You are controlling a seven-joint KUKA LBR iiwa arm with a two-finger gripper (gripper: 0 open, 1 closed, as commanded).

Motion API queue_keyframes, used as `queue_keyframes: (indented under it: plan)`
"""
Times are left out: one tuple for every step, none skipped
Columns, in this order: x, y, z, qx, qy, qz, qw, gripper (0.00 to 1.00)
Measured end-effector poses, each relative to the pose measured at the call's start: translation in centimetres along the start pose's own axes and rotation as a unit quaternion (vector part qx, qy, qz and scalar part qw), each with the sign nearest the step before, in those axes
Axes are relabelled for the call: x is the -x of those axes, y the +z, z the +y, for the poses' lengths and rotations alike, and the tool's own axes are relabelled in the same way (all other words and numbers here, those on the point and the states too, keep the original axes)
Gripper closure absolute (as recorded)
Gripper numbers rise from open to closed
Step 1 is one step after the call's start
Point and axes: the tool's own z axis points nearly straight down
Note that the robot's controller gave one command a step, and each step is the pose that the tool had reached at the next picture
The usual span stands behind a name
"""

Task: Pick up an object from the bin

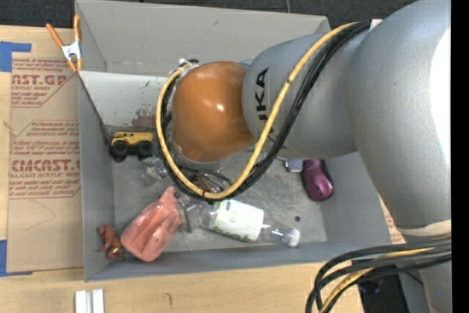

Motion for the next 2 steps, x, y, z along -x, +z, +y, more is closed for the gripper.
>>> queue_keyframes:
  plan:
    - [-0.3,4.3,2.1,-0.002,-0.131,-0.0029,0.9914,0.00]
    - [0.1,5.8,1.8,-0.004,-0.184,-0.0058,0.9830,1.00]
